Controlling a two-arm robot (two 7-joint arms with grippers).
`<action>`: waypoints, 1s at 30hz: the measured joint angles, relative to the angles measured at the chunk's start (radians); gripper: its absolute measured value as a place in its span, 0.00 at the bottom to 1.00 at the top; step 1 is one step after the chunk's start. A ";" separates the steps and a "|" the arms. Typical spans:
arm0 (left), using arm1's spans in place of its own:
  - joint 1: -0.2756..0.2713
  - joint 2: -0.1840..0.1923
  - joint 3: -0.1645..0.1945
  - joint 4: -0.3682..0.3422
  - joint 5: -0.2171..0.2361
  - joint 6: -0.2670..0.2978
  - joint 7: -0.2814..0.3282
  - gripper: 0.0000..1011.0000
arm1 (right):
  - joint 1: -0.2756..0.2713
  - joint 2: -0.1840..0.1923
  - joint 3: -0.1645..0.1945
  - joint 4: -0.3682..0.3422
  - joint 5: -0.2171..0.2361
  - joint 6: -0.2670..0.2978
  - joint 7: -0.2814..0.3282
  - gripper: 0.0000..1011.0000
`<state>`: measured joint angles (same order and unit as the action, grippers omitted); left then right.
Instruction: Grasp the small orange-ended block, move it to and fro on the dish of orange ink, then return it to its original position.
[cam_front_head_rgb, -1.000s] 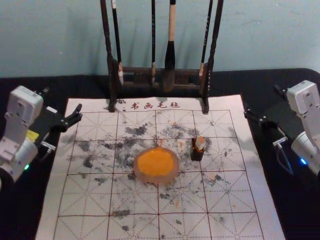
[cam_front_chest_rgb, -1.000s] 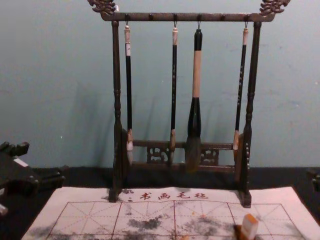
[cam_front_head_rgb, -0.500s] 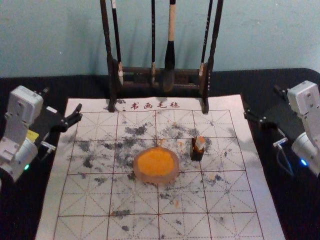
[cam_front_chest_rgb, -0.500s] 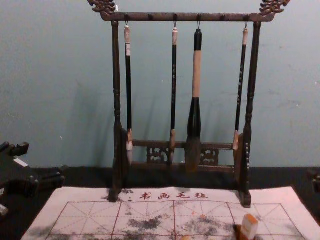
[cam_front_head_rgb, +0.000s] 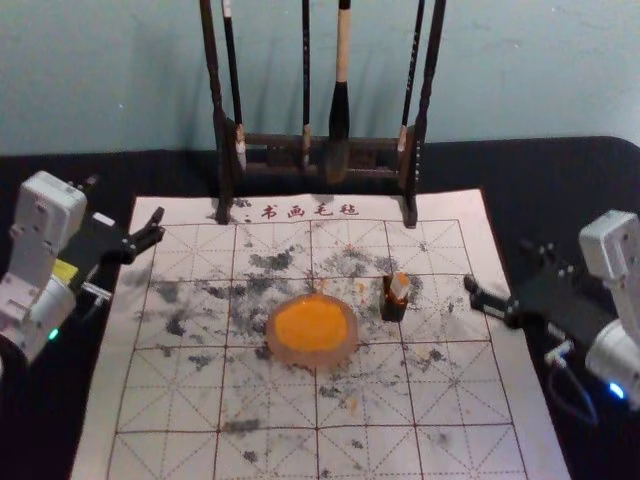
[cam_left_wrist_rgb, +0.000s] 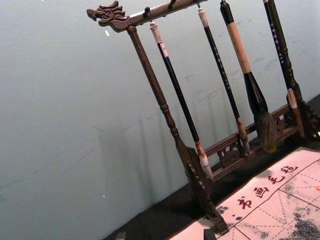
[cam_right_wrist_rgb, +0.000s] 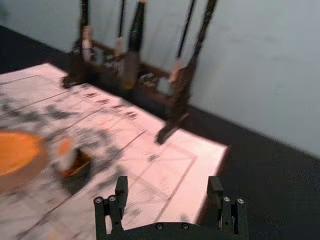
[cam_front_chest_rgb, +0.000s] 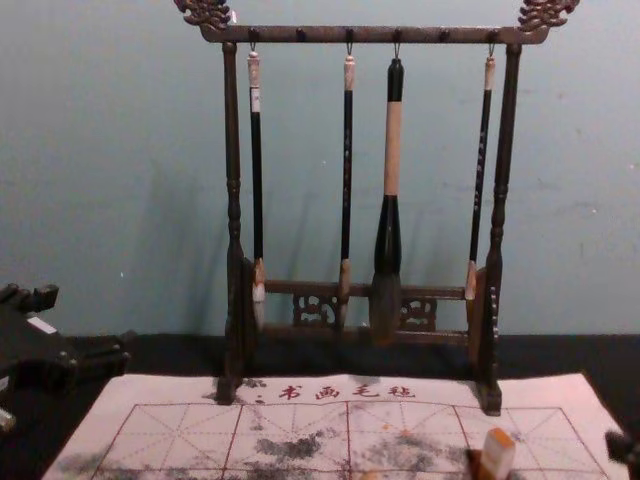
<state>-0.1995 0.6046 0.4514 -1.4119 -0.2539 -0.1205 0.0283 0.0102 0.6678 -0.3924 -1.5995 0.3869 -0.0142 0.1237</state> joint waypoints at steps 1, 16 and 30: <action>0.000 0.000 0.000 0.000 0.000 0.000 0.000 0.99 | -0.012 0.003 0.002 -0.011 0.009 0.003 0.010 0.99; 0.000 0.000 0.000 0.000 0.000 0.000 0.000 0.99 | -0.061 -0.041 -0.025 -0.067 0.046 0.016 0.130 0.99; 0.000 0.000 0.000 0.000 0.000 0.000 0.000 0.99 | 0.043 -0.188 -0.064 0.056 -0.043 0.024 0.110 0.99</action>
<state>-0.1995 0.6047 0.4514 -1.4120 -0.2539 -0.1206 0.0283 0.0535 0.4802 -0.4565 -1.5438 0.3436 0.0101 0.2338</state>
